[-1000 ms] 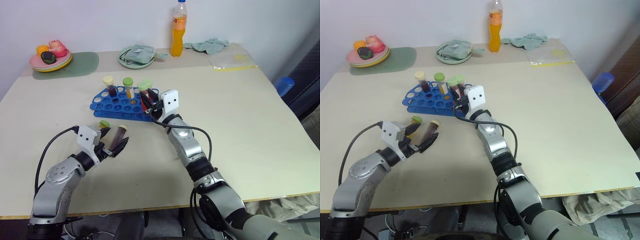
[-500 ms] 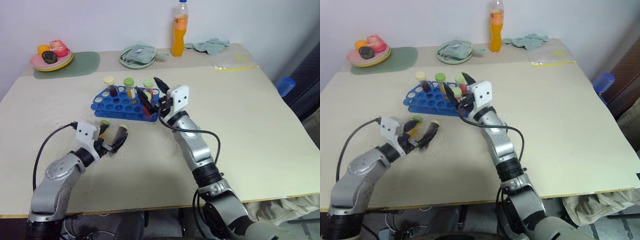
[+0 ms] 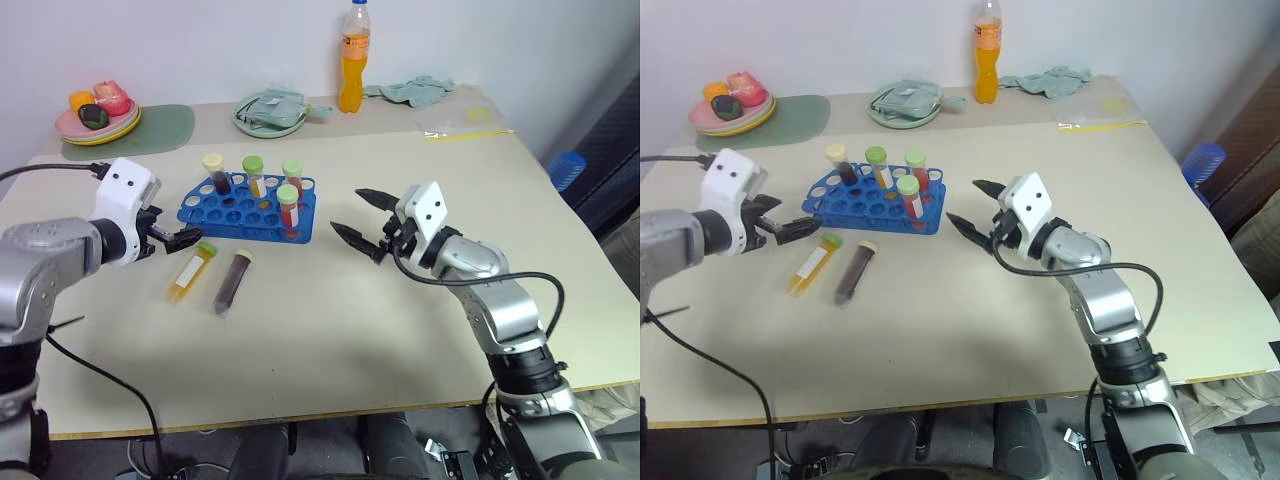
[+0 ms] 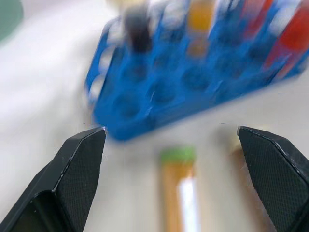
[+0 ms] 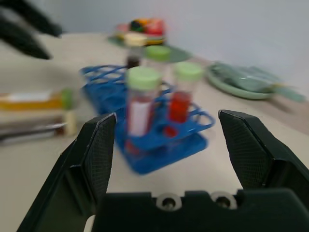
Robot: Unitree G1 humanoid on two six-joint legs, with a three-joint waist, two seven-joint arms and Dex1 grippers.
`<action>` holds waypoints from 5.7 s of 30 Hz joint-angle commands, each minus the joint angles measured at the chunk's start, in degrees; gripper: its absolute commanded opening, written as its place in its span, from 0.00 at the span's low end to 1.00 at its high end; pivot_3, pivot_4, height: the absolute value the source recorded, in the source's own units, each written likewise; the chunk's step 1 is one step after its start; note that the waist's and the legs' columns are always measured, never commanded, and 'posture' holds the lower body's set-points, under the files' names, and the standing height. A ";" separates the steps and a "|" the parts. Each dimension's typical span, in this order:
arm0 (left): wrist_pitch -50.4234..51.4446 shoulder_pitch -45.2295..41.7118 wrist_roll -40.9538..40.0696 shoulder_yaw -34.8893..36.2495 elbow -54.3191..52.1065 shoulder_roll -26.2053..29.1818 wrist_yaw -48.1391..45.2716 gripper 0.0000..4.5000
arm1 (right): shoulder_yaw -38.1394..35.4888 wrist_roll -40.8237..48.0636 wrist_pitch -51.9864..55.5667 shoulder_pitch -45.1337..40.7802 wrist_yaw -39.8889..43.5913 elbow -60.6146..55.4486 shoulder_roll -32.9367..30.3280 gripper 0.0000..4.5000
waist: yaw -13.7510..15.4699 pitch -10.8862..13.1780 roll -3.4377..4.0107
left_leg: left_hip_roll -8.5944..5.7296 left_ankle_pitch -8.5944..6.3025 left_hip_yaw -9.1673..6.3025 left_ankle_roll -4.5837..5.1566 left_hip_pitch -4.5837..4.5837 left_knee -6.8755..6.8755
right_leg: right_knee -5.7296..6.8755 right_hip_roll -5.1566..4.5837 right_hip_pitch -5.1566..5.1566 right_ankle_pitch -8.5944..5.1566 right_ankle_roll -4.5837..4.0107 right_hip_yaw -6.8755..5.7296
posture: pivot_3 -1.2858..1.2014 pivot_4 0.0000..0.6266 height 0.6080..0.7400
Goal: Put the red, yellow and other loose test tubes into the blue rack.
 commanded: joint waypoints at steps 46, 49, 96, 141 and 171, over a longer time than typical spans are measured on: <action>-38.69 10.08 12.16 11.52 -7.03 -25.99 1.58 0.16 | 4.73 0.13 3.37 6.99 -1.69 -8.41 3.16 0.85 | 2.08 -0.10 -0.37 | 0.07 0.02 -0.27 0.00 -0.13 0.26 | 0.00 -0.19 0.09 0.00 0.00 -0.09 | 0.52 0.24 1.00; -44.00 9.06 17.13 8.55 -7.82 -36.18 11.76 0.16 | 4.34 1.13 5.18 7.40 -2.57 -8.83 4.64 0.85 | 2.00 -0.13 -0.43 | -0.07 0.02 -0.23 -0.01 -0.10 0.29 | -0.01 -0.19 0.13 0.02 0.00 -0.09 | 0.52 0.24 1.00; -72.75 6.02 29.09 -1.62 20.39 -50.43 20.88 0.16 | 3.78 2.15 7.51 7.99 -6.40 -10.03 5.39 0.85 | 1.66 -0.15 -0.41 | -0.08 0.02 -0.03 -0.01 -0.07 0.25 | 0.06 -0.12 0.04 0.02 0.00 -0.06 | 0.52 0.24 1.00; 0.66 8.66 2.55 7.19 -24.13 -25.07 11.63 0.99 | 2.78 3.03 6.62 5.14 -0.78 -9.76 0.48 0.85 | 1.59 -0.14 -0.40 | -0.05 0.00 -0.10 0.01 -0.02 0.23 | 0.04 -0.06 0.13 0.01 0.00 -0.07 | 0.52 0.24 1.00; 20.18 -30.25 -33.84 -26.98 29.47 -16.28 36.01 0.60 | 6.77 1.68 5.60 5.91 -2.78 -8.46 5.48 0.85 | 1.41 -0.06 -0.46 | -0.03 0.00 -0.22 0.01 0.40 0.09 | 0.03 -0.08 0.38 -0.02 0.00 0.01 | 0.52 0.24 1.00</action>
